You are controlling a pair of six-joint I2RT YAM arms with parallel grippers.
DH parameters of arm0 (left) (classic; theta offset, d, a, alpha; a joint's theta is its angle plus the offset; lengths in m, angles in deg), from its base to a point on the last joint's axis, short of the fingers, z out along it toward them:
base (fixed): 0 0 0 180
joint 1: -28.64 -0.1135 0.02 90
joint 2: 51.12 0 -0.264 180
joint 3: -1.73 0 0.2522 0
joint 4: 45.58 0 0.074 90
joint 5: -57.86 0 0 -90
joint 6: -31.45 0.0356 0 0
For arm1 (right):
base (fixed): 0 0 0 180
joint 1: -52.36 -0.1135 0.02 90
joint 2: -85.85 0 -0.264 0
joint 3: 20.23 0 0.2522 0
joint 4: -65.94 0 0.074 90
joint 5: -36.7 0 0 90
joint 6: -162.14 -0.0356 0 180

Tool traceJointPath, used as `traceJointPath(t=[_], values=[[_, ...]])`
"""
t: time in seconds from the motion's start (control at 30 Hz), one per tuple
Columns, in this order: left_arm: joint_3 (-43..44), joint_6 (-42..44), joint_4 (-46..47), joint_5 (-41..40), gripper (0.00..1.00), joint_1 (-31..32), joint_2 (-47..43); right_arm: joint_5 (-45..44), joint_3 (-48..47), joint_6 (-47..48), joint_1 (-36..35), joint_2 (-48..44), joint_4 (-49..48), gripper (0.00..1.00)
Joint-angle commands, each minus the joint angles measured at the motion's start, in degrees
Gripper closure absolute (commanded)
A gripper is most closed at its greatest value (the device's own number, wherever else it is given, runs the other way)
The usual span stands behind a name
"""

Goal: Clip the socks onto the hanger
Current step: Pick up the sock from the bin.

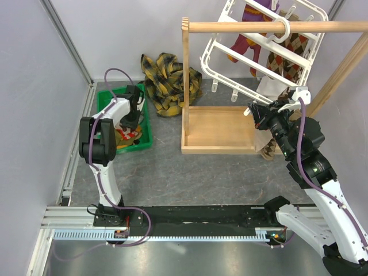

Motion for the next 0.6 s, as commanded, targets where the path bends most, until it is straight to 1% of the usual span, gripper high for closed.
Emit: traceJointPath(t=[0.0,0.1,0.13,0.2,0.23,0.27,0.3,0.47,0.57], values=[[1.04,1.4,-1.64,2.08,0.62,-0.83,1.78,-2.98,-0.38,2.26,0.58,0.51,-2.35,1.0],[1.13,0.87,-2.25,2.52,0.7,-1.01,3.28,-3.07,-0.29,2.26,0.58,0.42,-2.35,1.0],[1.22,0.7,-2.43,2.96,0.78,-1.01,3.54,-3.15,-0.2,2.26,0.58,0.51,-2.43,1.0],[1.65,0.26,-3.13,4.45,0.84,-1.01,3.02,-3.33,-0.2,2.26,0.58,0.42,-2.26,1.0],[1.74,-0.27,-3.31,5.06,0.91,-1.01,2.49,-3.33,-0.12,2.26,0.58,0.33,-2.17,1.0],[2.01,-0.44,-3.57,6.2,0.93,-1.01,0.83,-3.51,-0.2,2.17,0.58,0.25,-2.17,1.0],[2.01,-0.79,-3.83,6.65,0.97,-1.01,-0.23,-3.51,-0.29,2.35,0.58,0.07,-2.26,1.0],[2.53,-3.08,-4.01,8.23,0.98,-1.01,-10.67,-3.68,-0.73,2.52,0.58,0.24,-1.82,1.0],[2.89,-4.49,-3.57,9.2,0.98,-1.01,-14.46,-3.51,-1.08,2.17,0.67,0.59,-1.73,1.0]])
